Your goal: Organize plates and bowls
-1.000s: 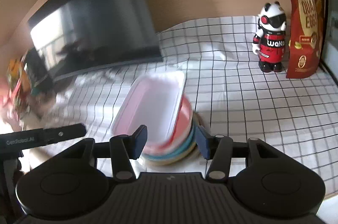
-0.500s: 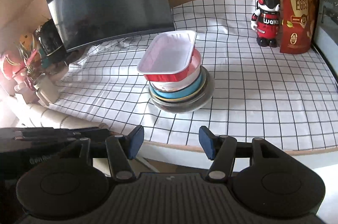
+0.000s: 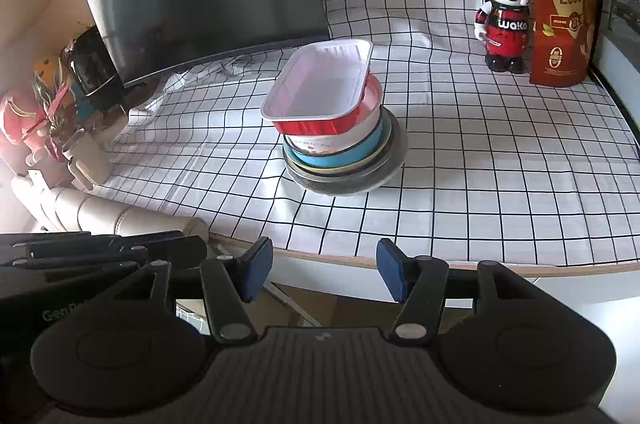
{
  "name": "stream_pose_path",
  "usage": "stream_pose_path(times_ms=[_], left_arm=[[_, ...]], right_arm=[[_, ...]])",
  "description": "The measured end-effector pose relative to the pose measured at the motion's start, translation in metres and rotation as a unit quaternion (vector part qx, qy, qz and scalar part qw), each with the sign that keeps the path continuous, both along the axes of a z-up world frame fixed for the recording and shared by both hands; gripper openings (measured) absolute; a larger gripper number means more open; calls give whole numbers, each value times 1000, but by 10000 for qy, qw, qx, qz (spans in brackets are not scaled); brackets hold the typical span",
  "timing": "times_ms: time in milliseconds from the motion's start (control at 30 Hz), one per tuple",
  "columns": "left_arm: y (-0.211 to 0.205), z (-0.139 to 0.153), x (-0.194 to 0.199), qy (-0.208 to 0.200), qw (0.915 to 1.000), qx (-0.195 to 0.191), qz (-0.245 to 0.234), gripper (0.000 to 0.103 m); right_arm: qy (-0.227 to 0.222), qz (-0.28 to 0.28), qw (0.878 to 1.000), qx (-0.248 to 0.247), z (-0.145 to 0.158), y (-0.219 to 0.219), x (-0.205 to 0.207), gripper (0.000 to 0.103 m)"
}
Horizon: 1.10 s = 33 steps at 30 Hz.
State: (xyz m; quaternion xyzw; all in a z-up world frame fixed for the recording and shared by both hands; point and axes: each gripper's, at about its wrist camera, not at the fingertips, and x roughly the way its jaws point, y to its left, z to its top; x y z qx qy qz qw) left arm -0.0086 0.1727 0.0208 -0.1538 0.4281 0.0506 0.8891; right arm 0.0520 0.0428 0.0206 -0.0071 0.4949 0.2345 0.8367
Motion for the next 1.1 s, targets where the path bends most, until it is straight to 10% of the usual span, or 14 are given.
stream_pose_path(times_ms=[1100], left_arm=[[0,-7,5,116,9998,-128,-62,17]], right_arm=[[108,-90,9999,-95,-5,0,1,58]])
